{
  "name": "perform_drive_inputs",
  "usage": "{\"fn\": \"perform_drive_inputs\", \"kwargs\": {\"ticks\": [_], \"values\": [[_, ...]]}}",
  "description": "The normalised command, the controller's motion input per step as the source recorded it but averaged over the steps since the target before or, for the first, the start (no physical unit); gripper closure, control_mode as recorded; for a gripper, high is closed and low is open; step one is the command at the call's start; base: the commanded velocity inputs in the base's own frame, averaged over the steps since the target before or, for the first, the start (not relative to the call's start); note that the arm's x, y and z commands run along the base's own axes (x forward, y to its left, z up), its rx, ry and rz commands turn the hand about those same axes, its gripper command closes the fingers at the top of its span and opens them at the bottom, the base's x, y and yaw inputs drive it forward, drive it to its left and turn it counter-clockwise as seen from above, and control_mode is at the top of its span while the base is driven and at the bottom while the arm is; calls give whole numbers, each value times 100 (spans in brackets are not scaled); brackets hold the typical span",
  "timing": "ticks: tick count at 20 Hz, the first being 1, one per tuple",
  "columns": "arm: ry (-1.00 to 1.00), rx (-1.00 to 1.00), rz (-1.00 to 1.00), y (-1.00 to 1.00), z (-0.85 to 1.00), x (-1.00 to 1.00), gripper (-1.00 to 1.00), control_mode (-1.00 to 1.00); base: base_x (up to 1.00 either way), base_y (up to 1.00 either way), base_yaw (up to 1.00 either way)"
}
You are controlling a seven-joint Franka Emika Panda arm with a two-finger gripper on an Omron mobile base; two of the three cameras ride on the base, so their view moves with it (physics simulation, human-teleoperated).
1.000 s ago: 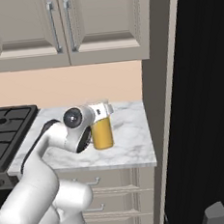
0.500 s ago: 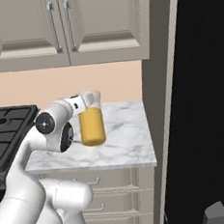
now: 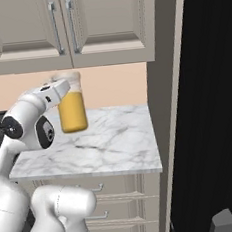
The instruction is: Move the chili pepper and sausage from the second highest shelf to the top shelf to make space. Then, place the pitcher from the counter on the cleared second highest shelf.
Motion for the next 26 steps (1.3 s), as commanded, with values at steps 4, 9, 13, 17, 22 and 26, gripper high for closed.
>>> {"fn": "perform_drive_inputs", "kwargs": {"ticks": [4, 9, 13, 17, 22, 26], "values": [[-10, 0, 4, 41, 100, -47, 100, -100, 0, 0, 0], [-5, 0, 3, 2, 80, -75, 100, -100, 0, 0, 0], [0, 6, 9, -13, 26, -97, 100, -100, 0, 0, 0], [2, 7, 25, -17, 2, -100, 100, -100, 0, 0, 0], [3, 9, 21, -20, 2, -58, 100, -100, 0, 0, 0], [2, 5, 4, 0, 0, 4, 100, -100, 0, 0, 0]]}}
